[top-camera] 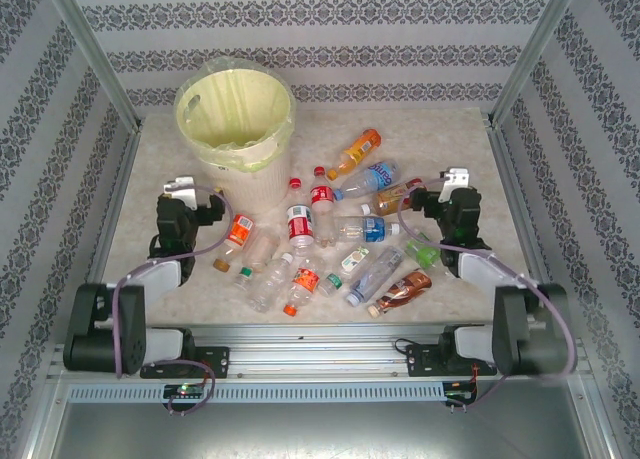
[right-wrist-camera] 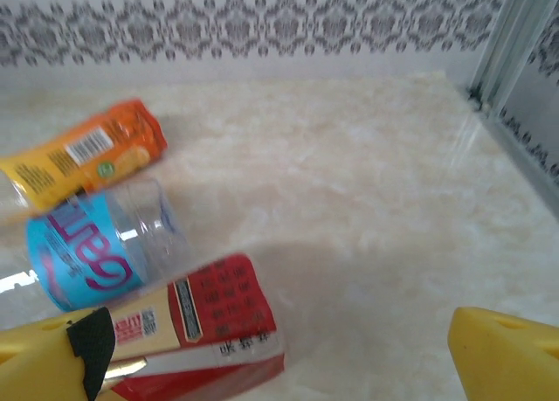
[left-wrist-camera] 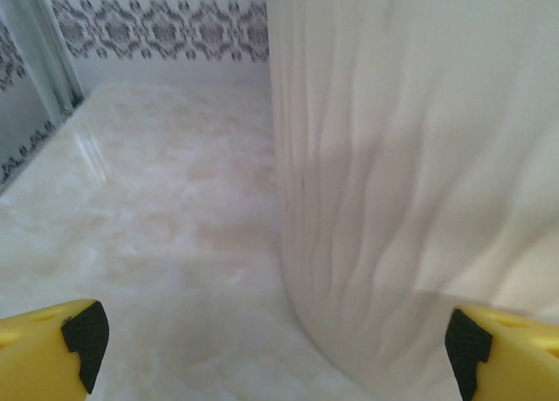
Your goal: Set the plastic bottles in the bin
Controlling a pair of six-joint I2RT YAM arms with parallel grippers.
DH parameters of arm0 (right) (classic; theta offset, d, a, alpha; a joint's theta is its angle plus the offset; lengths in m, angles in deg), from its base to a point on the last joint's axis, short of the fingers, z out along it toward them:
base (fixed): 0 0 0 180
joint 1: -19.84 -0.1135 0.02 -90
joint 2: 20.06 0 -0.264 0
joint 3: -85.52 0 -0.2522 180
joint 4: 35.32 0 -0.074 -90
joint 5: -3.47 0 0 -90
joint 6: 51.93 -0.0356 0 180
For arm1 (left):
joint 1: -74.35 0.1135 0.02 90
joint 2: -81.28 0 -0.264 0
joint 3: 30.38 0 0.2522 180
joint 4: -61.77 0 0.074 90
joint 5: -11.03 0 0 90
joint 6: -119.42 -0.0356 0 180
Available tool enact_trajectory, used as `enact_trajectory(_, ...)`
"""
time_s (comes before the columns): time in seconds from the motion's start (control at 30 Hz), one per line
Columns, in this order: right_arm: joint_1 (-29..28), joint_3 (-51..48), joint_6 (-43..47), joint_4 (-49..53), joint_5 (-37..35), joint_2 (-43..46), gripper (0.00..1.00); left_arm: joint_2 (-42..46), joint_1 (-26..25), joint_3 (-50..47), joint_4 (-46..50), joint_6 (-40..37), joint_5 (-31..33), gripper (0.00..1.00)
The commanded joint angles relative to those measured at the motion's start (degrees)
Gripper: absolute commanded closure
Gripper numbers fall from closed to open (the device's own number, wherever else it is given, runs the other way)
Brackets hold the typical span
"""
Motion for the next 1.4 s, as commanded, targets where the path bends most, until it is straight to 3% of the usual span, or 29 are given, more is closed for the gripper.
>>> enact_trajectory(0.0, -0.99, 3.81, -4.19, 15.17, -3.15, 6.12, 0.02, 6.3, -1.57, 4.44, 16.79, 6.25, 1.7, 0.0)
enact_trajectory(0.17, -3.76, 10.56, -11.84, 34.71, -5.82, 14.35, 0.02, 14.18, -5.39, 13.4, 40.02, 15.67, -0.77, 0.0)
enact_trajectory(0.3, -10.25, 15.47, -16.28, 46.65, -11.69, 18.74, 0.02, 18.73, -12.52, 20.94, 55.57, 18.23, -0.95, 0.0)
enact_trajectory(0.4, -14.3, 19.94, -21.69, 57.82, -16.2, 20.71, 0.02, 19.33, -15.08, 27.11, 65.63, 18.92, -8.19, 0.0)
enact_trajectory(0.53, -16.21, 22.95, -26.44, 69.15, -12.49, 22.91, 0.02, 20.2, -15.57, 30.71, 75.86, 19.32, -16.58, 0.0)
enact_trajectory(0.63, -16.93, 22.71, -28.84, 75.2, -9.58, 25.32, 0.02, 22.49, -15.63, 30.37, 81.04, 18.5, -18.45, 0.0)
enact_trajectory(0.73, -17.41, 22.26, -32.19, 82.18, -7.9, 27.55, 0.02, 25.86, -15.64, 28.73, 83.64, 16.9, -18.73, 0.0)
enact_trajectory(1.0, -20.54, 19.71, -45.12, 97.57, -9.88, 29.23, 0.02, 30.37, -15.63, 23.06, 75.71, 15.41, -30.97, 0.0)
enact_trajectory(1.1, -22.1, 18.11, -48.26, 98.71, -9.25, 28.91, 0.02, 30.33, -15.85, 21.96, 72.79, 14.81, -34.63, 0.0)
enact_trajectory(1.37, -25.01, 11.57, -55.42, 92.75, -6.06, 28.73, 0.06, 30.39, -15.88, 21.53, 72.2, 13.98, -35.3, 0.0)
